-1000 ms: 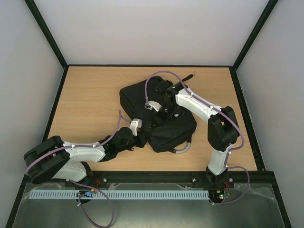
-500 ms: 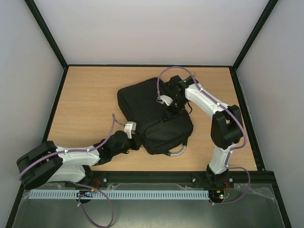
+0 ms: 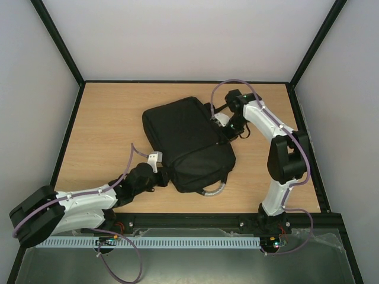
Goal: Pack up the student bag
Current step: Zip the student bag at the center of the board, then reset both arms
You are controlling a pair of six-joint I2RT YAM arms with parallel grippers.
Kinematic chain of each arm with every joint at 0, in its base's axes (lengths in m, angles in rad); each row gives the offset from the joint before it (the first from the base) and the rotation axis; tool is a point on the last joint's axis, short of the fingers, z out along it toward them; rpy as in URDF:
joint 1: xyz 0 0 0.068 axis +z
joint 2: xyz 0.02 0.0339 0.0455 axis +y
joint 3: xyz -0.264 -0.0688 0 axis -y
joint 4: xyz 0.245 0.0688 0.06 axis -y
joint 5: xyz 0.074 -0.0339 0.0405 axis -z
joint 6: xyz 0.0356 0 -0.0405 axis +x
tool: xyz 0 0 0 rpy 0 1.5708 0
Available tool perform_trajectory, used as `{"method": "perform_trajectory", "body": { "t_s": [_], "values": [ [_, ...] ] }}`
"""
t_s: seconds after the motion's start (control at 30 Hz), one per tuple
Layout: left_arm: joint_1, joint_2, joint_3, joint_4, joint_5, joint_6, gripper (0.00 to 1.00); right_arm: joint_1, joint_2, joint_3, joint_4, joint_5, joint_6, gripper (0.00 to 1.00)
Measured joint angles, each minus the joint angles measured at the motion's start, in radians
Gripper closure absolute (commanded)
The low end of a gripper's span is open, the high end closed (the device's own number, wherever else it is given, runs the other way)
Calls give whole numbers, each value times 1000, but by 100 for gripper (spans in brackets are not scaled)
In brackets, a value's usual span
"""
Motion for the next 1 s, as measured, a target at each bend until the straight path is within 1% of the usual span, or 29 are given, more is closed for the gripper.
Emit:
{"method": "perform_trajectory", "body": {
  "t_s": [0.13, 0.2, 0.23, 0.33, 0.4, 0.43, 0.53, 0.57, 0.6, 0.67, 0.7, 0.8, 0.9, 0.97, 1.0],
  "values": [
    [16, -25, -8, -20, 5, 3, 98, -56, 3, -2, 3, 19, -14, 99],
    [21, -27, -8, -22, 10, 6, 97, -67, 8, -10, 11, 21, -16, 96],
    [23, -28, -8, -23, 13, 7, 94, -69, 11, -18, 17, 21, -18, 93],
    [26, -32, -6, -42, 11, 18, 87, -70, 19, -41, 37, 24, -18, 89],
    [27, -39, 5, -76, 3, 32, 79, -73, 21, -55, 51, 24, -18, 88],
    [29, -46, 14, -100, -4, 42, 71, -74, 21, -63, 60, 26, -17, 87],
    [36, -75, 50, -188, -38, 71, 45, -82, 21, -78, 81, 27, -11, 71],
    [40, -87, 66, -224, -53, 80, 37, -86, 21, -80, 84, 29, -5, 68],
    [45, -100, 84, -260, -68, 88, 32, -93, 21, -81, 85, 32, -2, 65],
    [56, -123, 127, -332, -89, 116, 24, -112, 16, -81, 92, 33, 5, 57],
    [63, -132, 159, -375, -98, 127, 21, -122, 11, -81, 96, 32, 4, 53],
    [83, -145, 263, -489, -113, 178, 14, -146, -34, -81, 103, 29, 13, 47],
    [123, -147, 386, -602, -123, 247, 9, -161, -133, -80, 119, 30, 21, 44],
    [165, -138, 476, -678, -132, 303, 4, -165, -218, -79, 142, 29, 32, 40],
    [182, -127, 520, -713, -136, 332, 1, -166, -263, -79, 159, 29, 42, 36]
  ]
}}
